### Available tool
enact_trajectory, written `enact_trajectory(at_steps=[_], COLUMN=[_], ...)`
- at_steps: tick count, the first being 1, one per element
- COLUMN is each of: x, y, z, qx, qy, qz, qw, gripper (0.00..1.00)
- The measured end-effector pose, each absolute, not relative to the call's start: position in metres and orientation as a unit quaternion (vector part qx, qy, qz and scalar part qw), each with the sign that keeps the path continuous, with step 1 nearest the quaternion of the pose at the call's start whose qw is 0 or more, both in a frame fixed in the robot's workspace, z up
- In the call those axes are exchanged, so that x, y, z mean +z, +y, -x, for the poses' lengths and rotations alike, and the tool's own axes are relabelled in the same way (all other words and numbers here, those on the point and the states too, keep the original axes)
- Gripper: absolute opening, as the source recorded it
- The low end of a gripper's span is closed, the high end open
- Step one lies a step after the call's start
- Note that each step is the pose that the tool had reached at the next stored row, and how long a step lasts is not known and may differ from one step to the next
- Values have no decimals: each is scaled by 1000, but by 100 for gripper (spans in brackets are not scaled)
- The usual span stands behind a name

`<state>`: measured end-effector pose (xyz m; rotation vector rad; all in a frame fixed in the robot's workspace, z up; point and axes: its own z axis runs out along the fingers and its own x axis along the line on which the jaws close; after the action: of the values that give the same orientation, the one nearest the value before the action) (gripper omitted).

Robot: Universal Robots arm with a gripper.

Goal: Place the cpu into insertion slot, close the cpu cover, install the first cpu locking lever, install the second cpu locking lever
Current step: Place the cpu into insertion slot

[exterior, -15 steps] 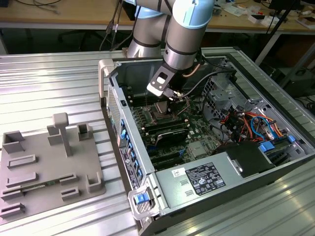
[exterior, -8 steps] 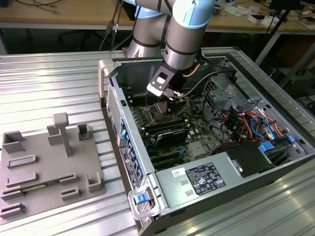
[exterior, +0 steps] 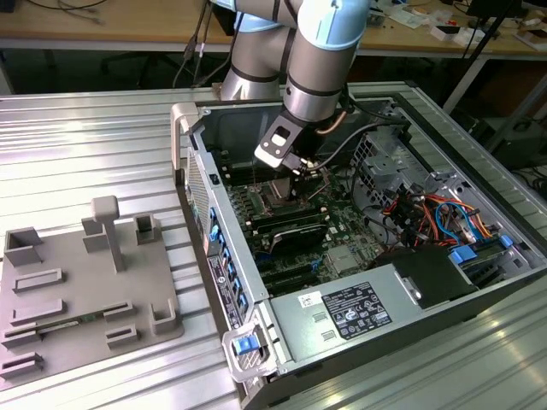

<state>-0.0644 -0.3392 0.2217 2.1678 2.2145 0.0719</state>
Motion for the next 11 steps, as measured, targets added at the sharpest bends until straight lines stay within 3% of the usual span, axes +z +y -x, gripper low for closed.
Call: enact_trajectory(at_steps=[11], x=[211], y=[-339], z=[67], qx=[22], qy=[711], qz=[-703], qw=[20], gripper=[55])
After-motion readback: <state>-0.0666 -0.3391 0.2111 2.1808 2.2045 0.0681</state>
